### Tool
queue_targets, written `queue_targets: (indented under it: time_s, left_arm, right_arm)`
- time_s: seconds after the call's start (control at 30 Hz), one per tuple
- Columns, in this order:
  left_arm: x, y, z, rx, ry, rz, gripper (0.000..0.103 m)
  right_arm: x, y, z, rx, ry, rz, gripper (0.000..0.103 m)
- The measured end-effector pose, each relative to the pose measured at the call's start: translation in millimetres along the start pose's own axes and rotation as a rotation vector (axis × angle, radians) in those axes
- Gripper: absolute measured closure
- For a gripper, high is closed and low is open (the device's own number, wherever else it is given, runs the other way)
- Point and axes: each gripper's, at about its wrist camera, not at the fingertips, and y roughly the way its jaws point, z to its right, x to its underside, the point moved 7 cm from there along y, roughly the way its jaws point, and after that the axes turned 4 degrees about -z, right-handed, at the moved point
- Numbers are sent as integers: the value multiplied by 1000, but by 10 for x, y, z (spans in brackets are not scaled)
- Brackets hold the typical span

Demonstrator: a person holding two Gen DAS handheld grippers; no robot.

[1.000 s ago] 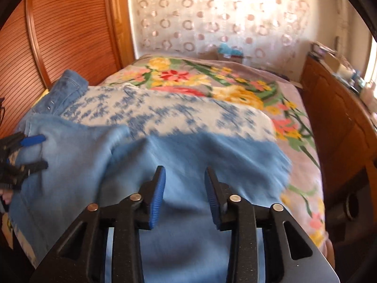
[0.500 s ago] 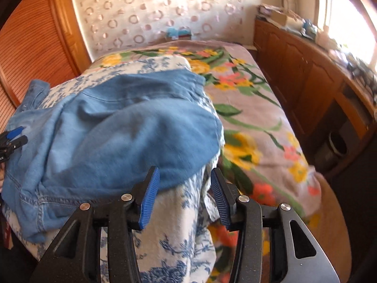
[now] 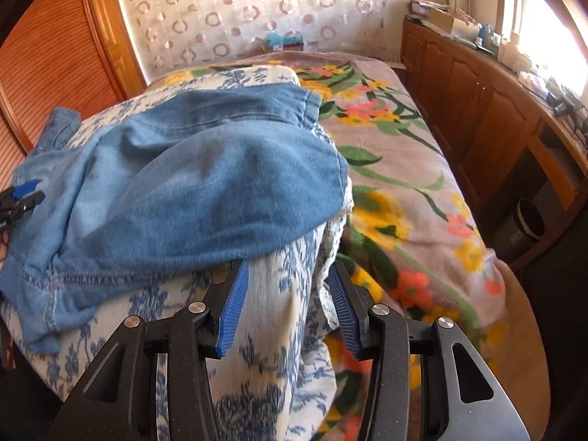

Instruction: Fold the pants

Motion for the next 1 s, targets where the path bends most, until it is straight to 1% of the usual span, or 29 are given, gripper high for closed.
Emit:
queue_targets:
  time_s: [0.1,0.23,0.3,0.33,0.37,0.43,0.5,0.57,0.7,0.87,1.0]
  left_arm:
    - [5,4,-2,1,-1,0,22]
    - [10,4,-7,3,-3,0,22]
    - [12,4,-8,4,-4,0,22]
    - [12,4,-9,4,-4,0,22]
    - [13,4,-8,4,-4,0,22]
    - [16,7,-6,7,-6,0,22]
    - [21,2,-4,8,-7,2,22]
    - [22,-3,-1,5,-5,3,22]
    - [5,-75,-5,13,-13,16,22]
    - [-4,-326,-51,12,-31,58,22]
    - [29,-547,-105,5,-42,88,22]
  right_arm:
    - [-112,68,33,-6,14,17,56]
    - [-225,142,82,-53,79,42,56]
    - [-262,156,79,-62,83,49,56]
    - [-277,161,70,-67,85,52,59]
    - [-289,160,62,-73,88,57,71]
    - [-307,148,6,-121,83,69,85]
    - [-324,95,-24,-77,68,100,101]
    - [-358,14,-22,-66,74,140,103]
    - [-436,-76,-77,-53,66,166,103]
    - [-590,-248,-191,-48,55,221,103]
    - [-743,-428,-368,-69,28,268,103]
